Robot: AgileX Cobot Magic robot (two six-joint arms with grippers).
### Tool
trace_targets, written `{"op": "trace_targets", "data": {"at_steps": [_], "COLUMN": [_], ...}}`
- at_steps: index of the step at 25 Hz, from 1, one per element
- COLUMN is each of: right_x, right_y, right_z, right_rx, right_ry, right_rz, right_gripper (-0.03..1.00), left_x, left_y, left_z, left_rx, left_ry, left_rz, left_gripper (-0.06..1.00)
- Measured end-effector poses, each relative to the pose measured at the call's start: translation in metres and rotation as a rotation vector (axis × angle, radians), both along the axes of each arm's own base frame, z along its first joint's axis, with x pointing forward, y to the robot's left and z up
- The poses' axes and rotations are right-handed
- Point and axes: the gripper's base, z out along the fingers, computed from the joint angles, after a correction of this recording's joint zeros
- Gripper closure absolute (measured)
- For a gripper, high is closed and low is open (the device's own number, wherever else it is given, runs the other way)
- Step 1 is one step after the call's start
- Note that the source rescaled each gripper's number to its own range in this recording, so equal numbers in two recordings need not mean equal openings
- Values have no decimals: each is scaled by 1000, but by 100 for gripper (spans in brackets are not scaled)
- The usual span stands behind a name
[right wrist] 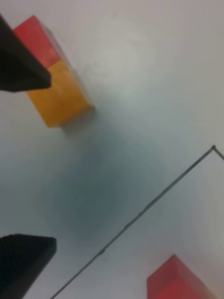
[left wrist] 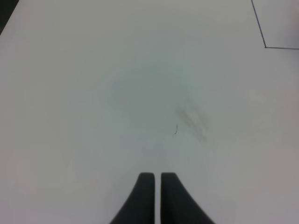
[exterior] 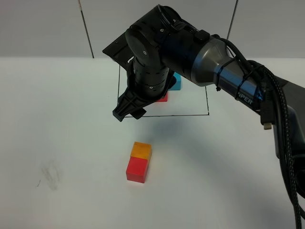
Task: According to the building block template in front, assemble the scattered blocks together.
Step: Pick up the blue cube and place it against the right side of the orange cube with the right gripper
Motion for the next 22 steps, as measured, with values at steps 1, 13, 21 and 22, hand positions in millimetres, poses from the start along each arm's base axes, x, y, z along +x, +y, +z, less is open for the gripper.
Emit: {"op": "trace_targets", "data": {"at_steps": [1, 13, 21, 22], "right_x": [1, 14, 25, 27], "right_y": [-3, -53, -88, -92], "right_z": [1, 58, 76, 76], "right_rx": [-12, 30, 51, 50], "right_ry": [-3, -125, -158, -158], "right_rz": [-9, -130, -220, -231], "right_gripper": [14, 14, 14, 14], "left_x": [0, 0, 0, 0], "left_y": [0, 0, 0, 0], "left_z": [0, 0, 0, 0], "left_rx": [0, 0, 0, 0], "left_ry": [0, 0, 0, 0], "left_rz": [0, 0, 0, 0], "left_gripper": [94, 94, 94, 94]}}
